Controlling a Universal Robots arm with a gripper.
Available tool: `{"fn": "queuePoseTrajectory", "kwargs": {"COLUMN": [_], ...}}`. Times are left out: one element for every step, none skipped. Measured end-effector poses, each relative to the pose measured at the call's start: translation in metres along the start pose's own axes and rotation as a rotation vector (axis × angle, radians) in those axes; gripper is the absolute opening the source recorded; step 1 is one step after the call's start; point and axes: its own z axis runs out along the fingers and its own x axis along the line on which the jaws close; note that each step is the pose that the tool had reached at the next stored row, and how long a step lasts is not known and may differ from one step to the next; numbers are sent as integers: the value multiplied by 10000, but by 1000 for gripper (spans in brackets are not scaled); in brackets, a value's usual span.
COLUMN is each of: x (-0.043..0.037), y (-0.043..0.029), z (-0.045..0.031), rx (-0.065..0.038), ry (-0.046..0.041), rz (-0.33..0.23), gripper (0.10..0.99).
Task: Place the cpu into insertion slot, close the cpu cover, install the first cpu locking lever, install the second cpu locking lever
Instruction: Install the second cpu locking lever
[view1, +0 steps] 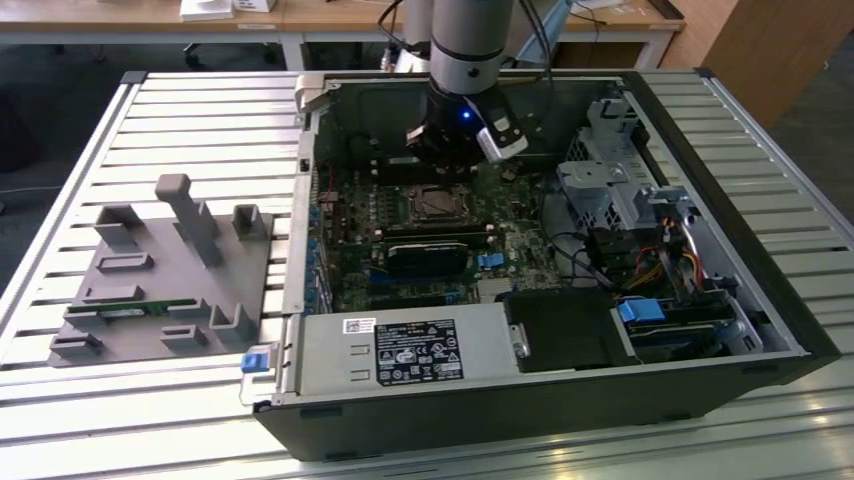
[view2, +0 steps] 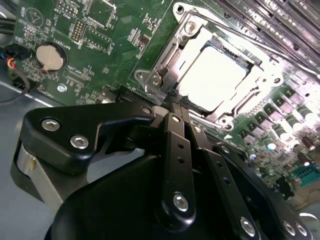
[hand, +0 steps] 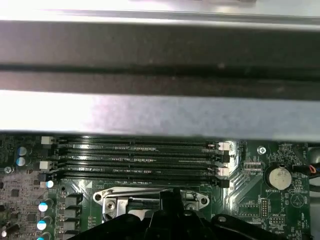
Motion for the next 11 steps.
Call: {"fn": "queuePoseTrajectory", "kwargs": {"x": [0,-1,-1,-2,-2,-2,-2,-3,-3,-3,-4], "y": [3,7,11,15,19,22,26,30,33,33,29], "z": [-32,-71,-109,-147,-183,-220,-258,-293,-320,-334,-341], "rx": [0,0,0,0,1,-1,0,-1,1,1,-1], "ry": [0,-1,0,0,0,-1,0,0,1,1,0], "rz": [0,0,0,0,0,0,-1,0,-1,-1,-3], "gripper": [118,118,118,118,118,118,118,118,118,118,118]}}
